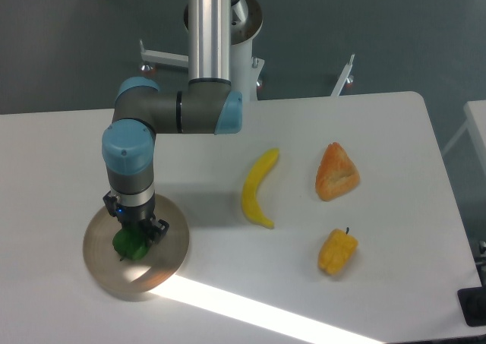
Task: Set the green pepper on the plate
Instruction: 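Lower the green pepper onto the plate and open the gripper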
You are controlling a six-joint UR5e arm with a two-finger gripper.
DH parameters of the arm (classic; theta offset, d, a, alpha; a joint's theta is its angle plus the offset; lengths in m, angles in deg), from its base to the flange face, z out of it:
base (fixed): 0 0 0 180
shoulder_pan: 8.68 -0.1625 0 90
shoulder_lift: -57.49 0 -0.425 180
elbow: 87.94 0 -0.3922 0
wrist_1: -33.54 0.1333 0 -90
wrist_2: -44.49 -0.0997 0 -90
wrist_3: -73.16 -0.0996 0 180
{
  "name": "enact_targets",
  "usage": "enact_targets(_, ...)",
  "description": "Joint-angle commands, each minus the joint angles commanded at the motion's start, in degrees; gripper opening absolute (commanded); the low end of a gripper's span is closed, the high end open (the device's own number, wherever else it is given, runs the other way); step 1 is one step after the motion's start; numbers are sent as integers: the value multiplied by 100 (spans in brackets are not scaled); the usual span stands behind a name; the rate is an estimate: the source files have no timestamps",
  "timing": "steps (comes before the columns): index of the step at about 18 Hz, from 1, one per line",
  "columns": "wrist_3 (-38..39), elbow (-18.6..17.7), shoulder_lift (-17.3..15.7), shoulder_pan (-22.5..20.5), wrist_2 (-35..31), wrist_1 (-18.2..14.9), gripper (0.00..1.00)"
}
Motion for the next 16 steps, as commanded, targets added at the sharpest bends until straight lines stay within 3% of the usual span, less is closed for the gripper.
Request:
enact_targets(6, 0, 0, 9, 0, 9, 0, 50)
enact_targets(9, 17, 0, 9, 0, 18, -9, 66)
enact_targets(10, 26, 0, 9, 0, 18, -9, 78)
enact_targets(11, 35, 0, 9, 0, 18, 0, 84)
enact_targets(16, 35, 0, -17, 0, 18, -9, 92)
